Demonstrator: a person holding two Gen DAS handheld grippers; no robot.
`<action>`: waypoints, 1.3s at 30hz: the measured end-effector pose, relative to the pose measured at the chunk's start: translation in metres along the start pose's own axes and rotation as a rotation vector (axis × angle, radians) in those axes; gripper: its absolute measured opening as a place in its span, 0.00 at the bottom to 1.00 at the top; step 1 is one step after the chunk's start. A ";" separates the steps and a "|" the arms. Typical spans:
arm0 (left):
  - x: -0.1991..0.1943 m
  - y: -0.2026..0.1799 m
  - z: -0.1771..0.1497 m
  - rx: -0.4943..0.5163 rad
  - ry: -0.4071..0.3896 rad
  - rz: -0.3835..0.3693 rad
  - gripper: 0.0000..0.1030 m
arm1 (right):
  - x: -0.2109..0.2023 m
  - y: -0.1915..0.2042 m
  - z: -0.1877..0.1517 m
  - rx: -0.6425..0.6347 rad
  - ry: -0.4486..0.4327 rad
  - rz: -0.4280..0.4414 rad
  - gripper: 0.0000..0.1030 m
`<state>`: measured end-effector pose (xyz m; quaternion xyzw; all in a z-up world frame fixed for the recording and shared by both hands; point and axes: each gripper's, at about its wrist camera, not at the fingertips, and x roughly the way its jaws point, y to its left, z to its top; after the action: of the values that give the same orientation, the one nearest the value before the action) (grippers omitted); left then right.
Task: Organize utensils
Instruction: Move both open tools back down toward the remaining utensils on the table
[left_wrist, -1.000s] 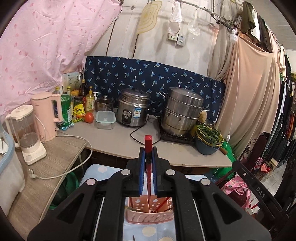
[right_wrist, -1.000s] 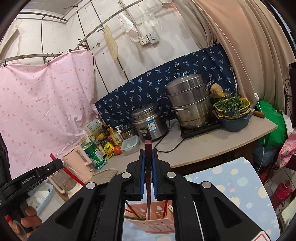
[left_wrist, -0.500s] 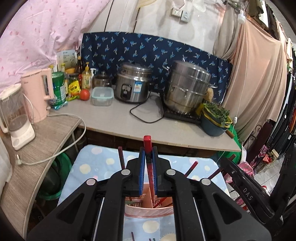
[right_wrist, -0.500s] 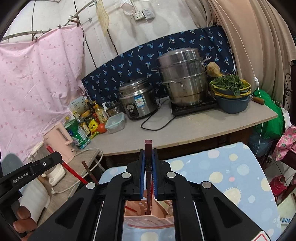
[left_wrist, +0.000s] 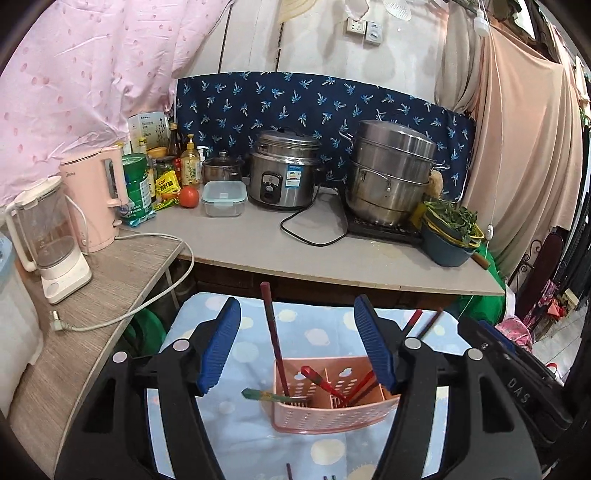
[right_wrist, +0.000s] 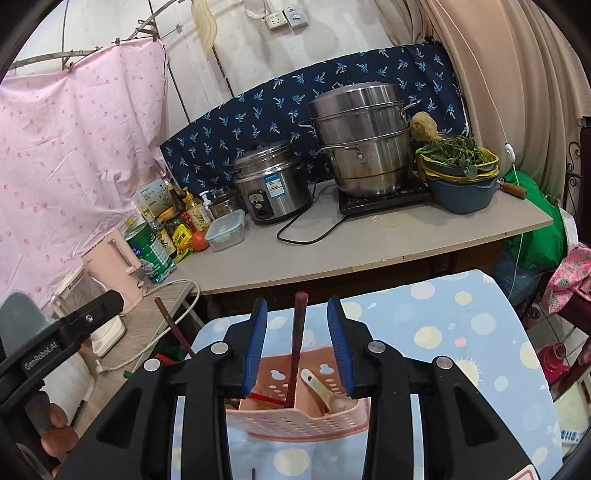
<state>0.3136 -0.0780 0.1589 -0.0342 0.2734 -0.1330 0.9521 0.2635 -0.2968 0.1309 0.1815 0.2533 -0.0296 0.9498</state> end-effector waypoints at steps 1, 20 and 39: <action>-0.003 0.000 -0.001 0.001 0.001 0.002 0.59 | -0.005 0.001 -0.002 0.000 -0.001 0.002 0.33; -0.060 0.024 -0.106 0.016 0.146 0.060 0.59 | -0.095 0.011 -0.115 -0.129 0.100 -0.051 0.41; -0.075 0.032 -0.250 0.040 0.399 0.083 0.59 | -0.128 -0.010 -0.265 -0.175 0.355 -0.105 0.41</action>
<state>0.1275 -0.0253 -0.0192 0.0232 0.4548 -0.1034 0.8842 0.0265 -0.2159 -0.0230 0.0873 0.4272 -0.0243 0.8996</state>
